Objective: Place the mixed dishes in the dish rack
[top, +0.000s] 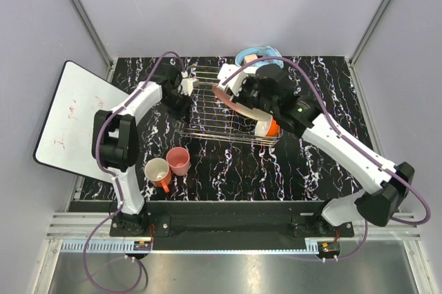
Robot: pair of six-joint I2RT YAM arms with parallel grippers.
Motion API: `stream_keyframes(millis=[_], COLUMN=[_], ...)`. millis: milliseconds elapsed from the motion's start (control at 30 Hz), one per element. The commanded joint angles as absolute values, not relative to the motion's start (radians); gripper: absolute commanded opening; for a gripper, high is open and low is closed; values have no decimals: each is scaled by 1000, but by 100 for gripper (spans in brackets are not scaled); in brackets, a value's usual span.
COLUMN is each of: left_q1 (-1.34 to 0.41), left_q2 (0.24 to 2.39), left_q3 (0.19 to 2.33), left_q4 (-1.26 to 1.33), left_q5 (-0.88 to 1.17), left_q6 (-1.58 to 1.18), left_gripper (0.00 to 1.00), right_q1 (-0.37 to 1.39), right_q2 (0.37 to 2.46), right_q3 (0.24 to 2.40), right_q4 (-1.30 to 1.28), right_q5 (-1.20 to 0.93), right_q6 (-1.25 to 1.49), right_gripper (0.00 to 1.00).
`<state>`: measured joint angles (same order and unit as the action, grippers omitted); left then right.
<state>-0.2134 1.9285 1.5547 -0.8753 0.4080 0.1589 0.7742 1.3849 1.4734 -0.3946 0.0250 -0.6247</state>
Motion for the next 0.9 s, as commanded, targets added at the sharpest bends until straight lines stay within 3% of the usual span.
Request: stream_keyframes(millis=[0,867], left_q1=[-230,-247], left_q2=[1823,1629], left_q3=[1482,1246], left_q4=[-859,-854], left_q5=[419,434], left_q6=[202,241], left_gripper=[7,7], right_q1=[762,727], right_q2=[1431,1589], right_q3=[1546,1649], right_q4=[-344,-423], right_q5=[-20,-31], right_q6=[-770,-1054], right_gripper=[0,0])
